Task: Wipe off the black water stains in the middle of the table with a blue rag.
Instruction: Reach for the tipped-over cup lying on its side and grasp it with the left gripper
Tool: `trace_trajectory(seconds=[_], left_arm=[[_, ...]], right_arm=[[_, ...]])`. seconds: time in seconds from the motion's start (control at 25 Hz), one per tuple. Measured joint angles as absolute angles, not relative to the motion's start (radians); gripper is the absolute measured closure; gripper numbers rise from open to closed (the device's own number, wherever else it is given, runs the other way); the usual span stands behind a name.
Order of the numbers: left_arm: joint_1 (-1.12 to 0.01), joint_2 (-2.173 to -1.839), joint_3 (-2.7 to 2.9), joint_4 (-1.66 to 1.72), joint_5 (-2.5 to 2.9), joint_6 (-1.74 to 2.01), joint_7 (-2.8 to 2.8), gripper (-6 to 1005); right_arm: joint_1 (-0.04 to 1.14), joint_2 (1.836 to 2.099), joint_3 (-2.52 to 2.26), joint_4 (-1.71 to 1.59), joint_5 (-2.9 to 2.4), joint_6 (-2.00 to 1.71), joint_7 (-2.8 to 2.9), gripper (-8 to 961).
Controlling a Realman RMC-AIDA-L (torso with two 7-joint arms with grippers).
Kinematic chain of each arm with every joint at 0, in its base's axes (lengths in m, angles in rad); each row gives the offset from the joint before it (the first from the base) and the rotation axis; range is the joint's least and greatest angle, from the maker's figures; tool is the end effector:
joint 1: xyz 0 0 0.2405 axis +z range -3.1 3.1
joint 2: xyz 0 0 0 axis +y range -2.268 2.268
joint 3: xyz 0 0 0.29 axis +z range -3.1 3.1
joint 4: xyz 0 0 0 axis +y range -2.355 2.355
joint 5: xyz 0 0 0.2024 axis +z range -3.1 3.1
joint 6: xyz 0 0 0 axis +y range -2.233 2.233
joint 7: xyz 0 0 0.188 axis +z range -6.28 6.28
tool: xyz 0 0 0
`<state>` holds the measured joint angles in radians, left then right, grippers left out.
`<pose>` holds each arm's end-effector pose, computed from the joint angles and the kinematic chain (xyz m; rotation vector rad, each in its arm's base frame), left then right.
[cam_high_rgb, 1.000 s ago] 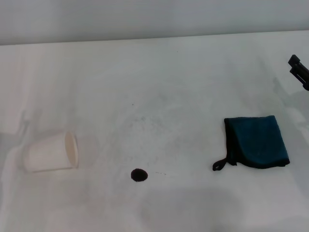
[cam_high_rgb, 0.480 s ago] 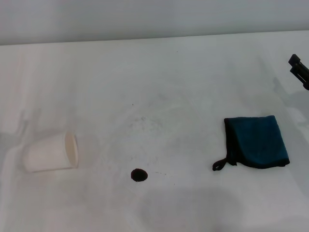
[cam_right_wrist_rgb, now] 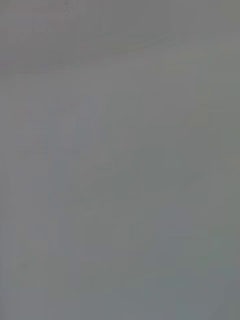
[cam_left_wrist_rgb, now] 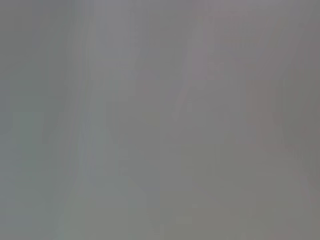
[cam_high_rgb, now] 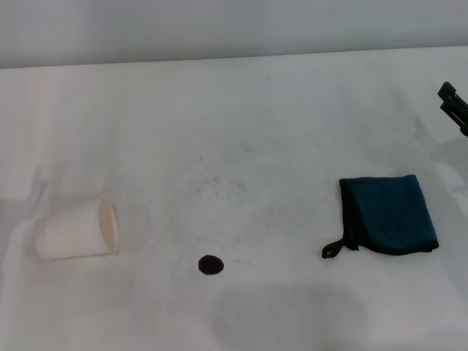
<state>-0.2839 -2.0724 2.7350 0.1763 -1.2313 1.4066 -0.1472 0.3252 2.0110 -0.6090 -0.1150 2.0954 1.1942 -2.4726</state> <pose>-0.3607 0.3145 -0.0253 -1.5507 -0.5189 -0.7680 0.4142 0.3419 0.0156 -1.6202 0.8001 0.7447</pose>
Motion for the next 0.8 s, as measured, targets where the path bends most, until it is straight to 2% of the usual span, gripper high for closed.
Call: trace_trajectory(seconds=[0.8], left_arm=[[-0.323,-2.068,2.735,0.126,-1.229,1.371,-0.178,113]], right_arm=[[0.331,2.013,-0.609,-0.106,2.097,1.197,-2.473,124]])
